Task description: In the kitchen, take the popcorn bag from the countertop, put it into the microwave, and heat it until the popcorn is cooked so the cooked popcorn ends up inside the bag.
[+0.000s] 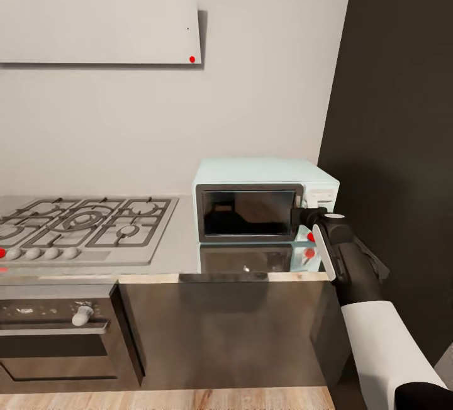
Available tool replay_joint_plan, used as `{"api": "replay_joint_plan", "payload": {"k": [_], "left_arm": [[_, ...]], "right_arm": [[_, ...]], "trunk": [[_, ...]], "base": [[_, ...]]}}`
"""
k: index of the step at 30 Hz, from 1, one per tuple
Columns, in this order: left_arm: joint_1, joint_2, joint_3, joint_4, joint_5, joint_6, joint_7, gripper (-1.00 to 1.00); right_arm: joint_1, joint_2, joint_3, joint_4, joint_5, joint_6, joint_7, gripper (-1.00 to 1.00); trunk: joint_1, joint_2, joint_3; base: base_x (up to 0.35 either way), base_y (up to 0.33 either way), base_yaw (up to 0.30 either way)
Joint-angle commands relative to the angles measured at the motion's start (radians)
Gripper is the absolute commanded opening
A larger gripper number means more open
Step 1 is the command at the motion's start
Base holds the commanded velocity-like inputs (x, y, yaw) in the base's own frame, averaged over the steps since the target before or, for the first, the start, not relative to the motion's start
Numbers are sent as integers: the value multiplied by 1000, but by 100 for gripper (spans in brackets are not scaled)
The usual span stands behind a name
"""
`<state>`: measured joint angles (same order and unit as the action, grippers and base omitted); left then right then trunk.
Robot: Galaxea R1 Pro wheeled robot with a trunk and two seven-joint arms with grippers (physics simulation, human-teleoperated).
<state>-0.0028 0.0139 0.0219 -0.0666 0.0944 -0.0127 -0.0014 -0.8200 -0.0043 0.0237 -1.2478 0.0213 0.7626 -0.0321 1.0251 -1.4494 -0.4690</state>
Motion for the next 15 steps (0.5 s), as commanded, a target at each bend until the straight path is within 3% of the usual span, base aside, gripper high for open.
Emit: {"api": "replay_joint_plan", "payload": {"k": [1,6,15], "left_arm": [[0,0,1,0,10,-1,0,100],[0,1,6,-3,10,-11,0,100],[0,1,6,-1,10,-36,0,100]], "right_arm": [[-1,0,2,1,-3,5,-6,-100],[-1,6,1,16,19,1,-11,-100],[-1,4,2,31,15,4,-11,-100]], "trunk": [[0,-1,-1],[0,-1,-1],[0,-1,-1]], "base": [[-15,0,0],[-2,0,0],[0,0,0]]}}
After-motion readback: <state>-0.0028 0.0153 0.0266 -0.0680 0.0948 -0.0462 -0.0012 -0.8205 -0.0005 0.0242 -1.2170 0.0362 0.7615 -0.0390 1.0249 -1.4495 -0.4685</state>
